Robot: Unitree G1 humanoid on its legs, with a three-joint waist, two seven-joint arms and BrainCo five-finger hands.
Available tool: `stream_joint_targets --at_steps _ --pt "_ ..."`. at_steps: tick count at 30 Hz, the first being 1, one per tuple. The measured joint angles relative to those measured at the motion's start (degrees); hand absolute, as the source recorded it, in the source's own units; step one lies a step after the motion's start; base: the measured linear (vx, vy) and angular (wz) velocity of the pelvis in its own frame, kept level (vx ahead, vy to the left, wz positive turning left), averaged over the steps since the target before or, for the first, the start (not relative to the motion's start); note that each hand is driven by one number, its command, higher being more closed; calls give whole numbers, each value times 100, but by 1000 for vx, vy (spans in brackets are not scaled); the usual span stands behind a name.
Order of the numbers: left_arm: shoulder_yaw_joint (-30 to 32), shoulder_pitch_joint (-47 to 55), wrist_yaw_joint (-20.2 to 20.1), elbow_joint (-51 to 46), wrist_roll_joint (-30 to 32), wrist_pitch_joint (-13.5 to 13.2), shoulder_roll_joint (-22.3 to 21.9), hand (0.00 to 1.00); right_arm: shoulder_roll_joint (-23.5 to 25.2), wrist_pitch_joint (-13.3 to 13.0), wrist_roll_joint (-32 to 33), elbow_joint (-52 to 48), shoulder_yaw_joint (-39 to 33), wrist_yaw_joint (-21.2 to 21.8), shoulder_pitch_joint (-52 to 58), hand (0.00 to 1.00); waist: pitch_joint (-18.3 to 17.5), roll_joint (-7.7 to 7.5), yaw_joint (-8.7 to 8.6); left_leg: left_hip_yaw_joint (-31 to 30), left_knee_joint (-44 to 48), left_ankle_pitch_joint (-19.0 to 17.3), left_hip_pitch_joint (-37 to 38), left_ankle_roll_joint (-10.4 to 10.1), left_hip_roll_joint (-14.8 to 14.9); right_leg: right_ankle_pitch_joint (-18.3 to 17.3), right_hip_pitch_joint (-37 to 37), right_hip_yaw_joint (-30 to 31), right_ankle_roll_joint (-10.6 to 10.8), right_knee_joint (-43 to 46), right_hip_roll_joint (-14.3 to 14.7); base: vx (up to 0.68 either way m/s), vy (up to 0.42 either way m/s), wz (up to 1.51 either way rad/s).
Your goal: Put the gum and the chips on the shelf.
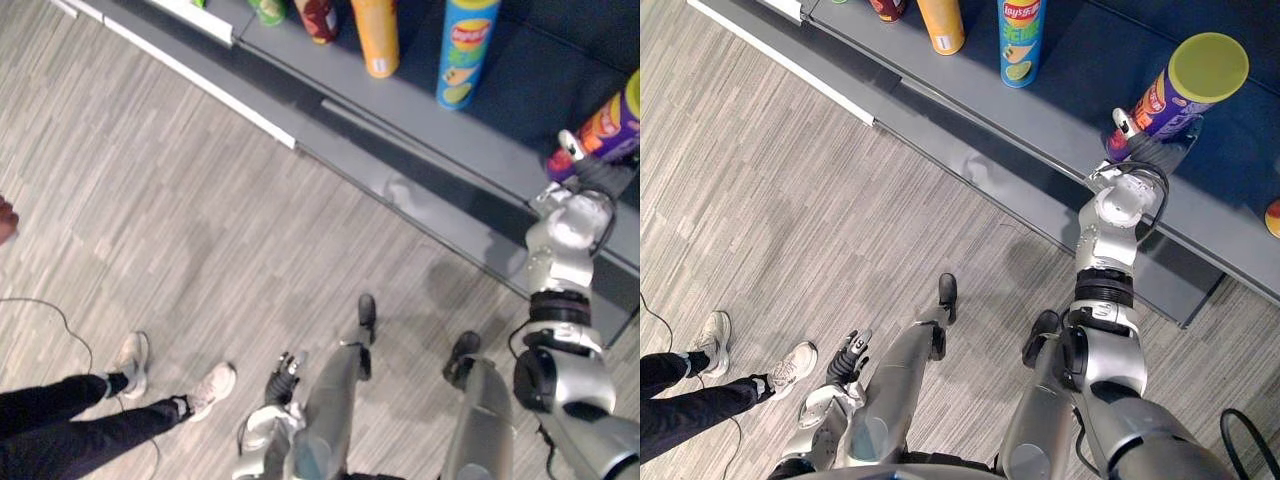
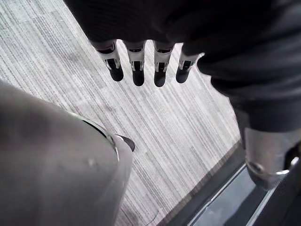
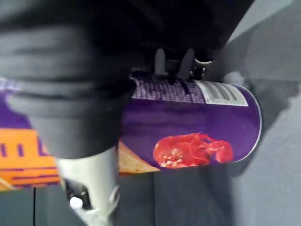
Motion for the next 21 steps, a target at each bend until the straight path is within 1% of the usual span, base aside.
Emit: stream_joint_targets --at_steps 4,5,7,8,11,13,15,16,17,19,20,21 --pt "4 0 1 8 1 1 2 0 59 -1 0 0 248 24 170 0 0 0 -3 34 96 -81 62 -34 73 1 106 16 -2 -42 70 3 -68 -9" --pt "4 0 1 16 2 1 1 0 101 -2 1 0 278 105 264 0 -1 -1 -3 66 107 -95 116 -29 94 2 165 20 -3 -58 90 9 -67 -8" --pt "8 -1 0 29 4 1 1 0 158 -4 8 1 296 131 415 0 -4 -7 -4 108 170 -151 172 -41 144 3 236 40 -3 -86 136 16 -66 -12" --pt "13 -1 -5 69 10 1 2 0 201 -5 123 9 305 162 548 0 -23 -5 -14 109 167 -160 225 -49 158 5 300 35 0 -122 153 39 -78 -12" --pt "57 -2 -23 182 14 1 -1 0 216 -23 161 113 371 318 954 0 -84 -31 -24 119 158 -169 372 -39 215 36 495 27 15 -273 232 55 -63 -9" --pt "134 -9 -65 328 58 2 8 0 242 -13 150 219 436 507 1306 0 -124 -102 -48 131 139 -216 586 -51 254 63 738 23 32 -407 288 81 -57 -13" --pt "175 -9 -96 532 95 4 67 0 390 -8 106 232 488 720 1771 0 -191 -232 -155 134 52 -247 855 -58 267 82 1043 5 59 -573 333 75 -34 -6" --pt "176 -9 -96 554 107 4 74 0 408 -7 106 233 495 738 1802 0 -195 -240 -164 135 39 -247 880 -58 267 92 1067 5 57 -592 337 75 -23 -9" --pt "171 -23 -95 662 150 11 143 0 497 -8 98 258 542 832 2054 0 -223 -292 -210 154 -35 -257 1059 -72 298 154 1266 11 67 -766 409 76 -10 -17" --pt "209 -65 -90 926 357 18 184 0 540 0 50 411 661 973 2486 0 -255 -341 -247 179 -212 -253 1399 -72 349 301 1655 8 83 -1143 542 71 4 -20" --pt "302 -68 -92 1042 416 22 189 0 603 13 -28 448 673 1035 2678 0 -328 -373 -275 167 -280 -244 1503 -77 351 356 1791 8 105 -1295 585 70 23 -11" --pt "442 -65 -82 1259 582 71 191 0 673 16 -141 442 716 1139 2981 0 -553 -424 -334 158 -370 -236 1529 -73 348 425 1848 8 129 -1482 633 86 27 -8"
